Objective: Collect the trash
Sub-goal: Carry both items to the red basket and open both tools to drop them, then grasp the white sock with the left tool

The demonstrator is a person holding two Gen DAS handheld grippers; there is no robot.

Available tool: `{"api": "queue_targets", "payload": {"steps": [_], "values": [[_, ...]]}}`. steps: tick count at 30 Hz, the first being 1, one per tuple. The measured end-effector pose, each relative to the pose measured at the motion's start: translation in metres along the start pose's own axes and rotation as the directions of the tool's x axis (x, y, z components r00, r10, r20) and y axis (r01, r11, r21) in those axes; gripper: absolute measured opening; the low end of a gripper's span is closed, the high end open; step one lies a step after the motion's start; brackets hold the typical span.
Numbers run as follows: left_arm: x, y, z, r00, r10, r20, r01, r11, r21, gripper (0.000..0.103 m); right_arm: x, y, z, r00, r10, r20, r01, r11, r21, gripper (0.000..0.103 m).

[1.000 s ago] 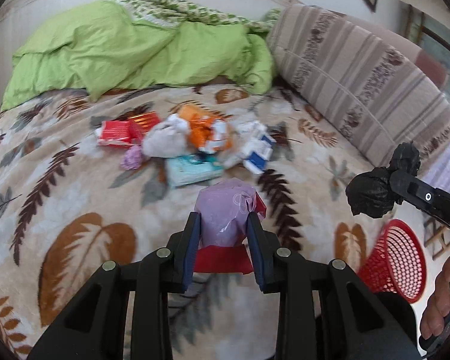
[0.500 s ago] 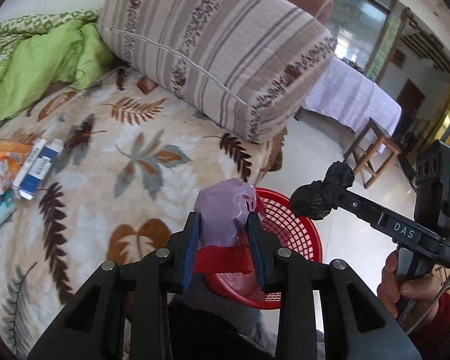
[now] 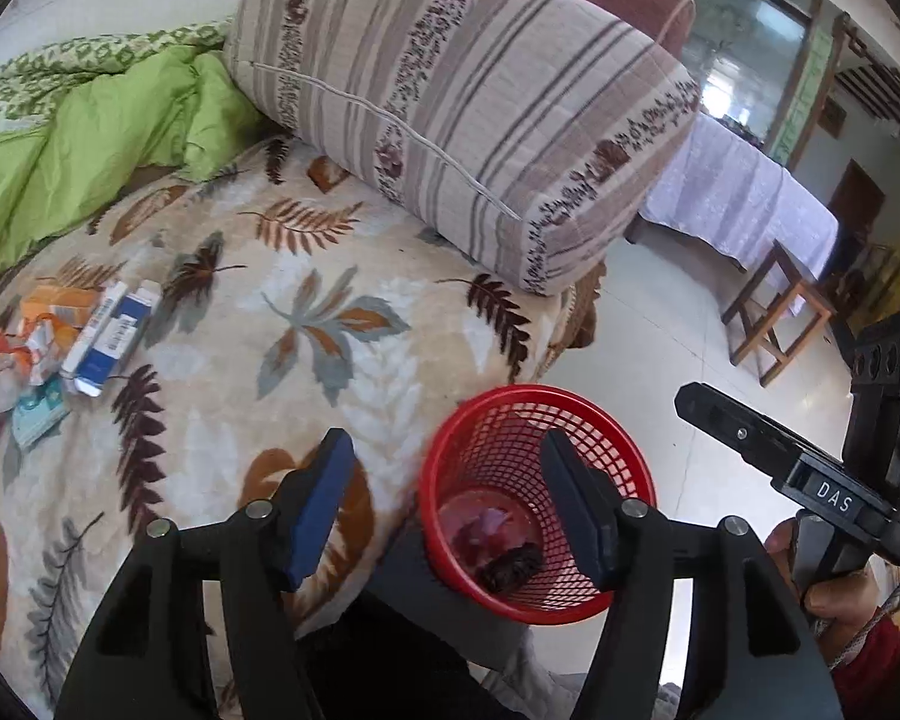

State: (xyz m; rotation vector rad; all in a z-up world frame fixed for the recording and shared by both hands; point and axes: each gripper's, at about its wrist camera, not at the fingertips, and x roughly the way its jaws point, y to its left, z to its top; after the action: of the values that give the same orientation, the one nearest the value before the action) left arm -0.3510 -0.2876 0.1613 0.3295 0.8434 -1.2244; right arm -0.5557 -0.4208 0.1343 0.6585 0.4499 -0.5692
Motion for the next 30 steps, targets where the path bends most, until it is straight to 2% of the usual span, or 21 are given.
{"api": "queue_targets", "payload": {"steps": [6, 11, 13, 16, 23, 26, 30], "values": [[-0.040, 0.055, -0.011, 0.990, 0.133, 0.050, -0.130, 0.990, -0.048, 0.069, 0.032, 0.058, 0.002, 0.992, 0.106, -0.073, -0.112, 0.989, -0.091, 0.067], [-0.064, 0.124, -0.031, 0.976, 0.206, 0.071, -0.192, 0.966, -0.173, 0.070, 0.068, 0.116, 0.000, 0.971, 0.178, -0.158, -0.203, 0.966, -0.160, 0.067], [-0.073, 0.154, -0.038, 0.958, 0.276, 0.081, -0.252, 0.942, -0.223, 0.070, 0.082, 0.138, -0.003, 0.963, 0.195, -0.187, -0.228, 0.957, -0.178, 0.067], [-0.084, 0.193, -0.050, 0.939, 0.335, 0.083, -0.296, 0.905, -0.305, 0.070, 0.102, 0.170, -0.008, 0.944, 0.233, -0.234, -0.281, 0.940, -0.196, 0.067], [-0.091, 0.270, -0.078, 0.912, 0.409, 0.034, -0.350, 0.820, -0.453, 0.070, 0.157, 0.233, -0.029, 0.892, 0.272, -0.362, -0.362, 0.909, -0.207, 0.067], [-0.086, 0.298, -0.073, 0.906, 0.422, 0.026, -0.355, 0.792, -0.496, 0.070, 0.179, 0.254, -0.030, 0.900, 0.245, -0.360, -0.334, 0.919, -0.211, 0.067], [-0.069, 0.323, -0.053, 0.912, 0.409, 0.030, -0.332, 0.780, -0.531, 0.070, 0.204, 0.275, -0.028, 0.917, 0.230, -0.327, -0.305, 0.931, -0.200, 0.067]]}}
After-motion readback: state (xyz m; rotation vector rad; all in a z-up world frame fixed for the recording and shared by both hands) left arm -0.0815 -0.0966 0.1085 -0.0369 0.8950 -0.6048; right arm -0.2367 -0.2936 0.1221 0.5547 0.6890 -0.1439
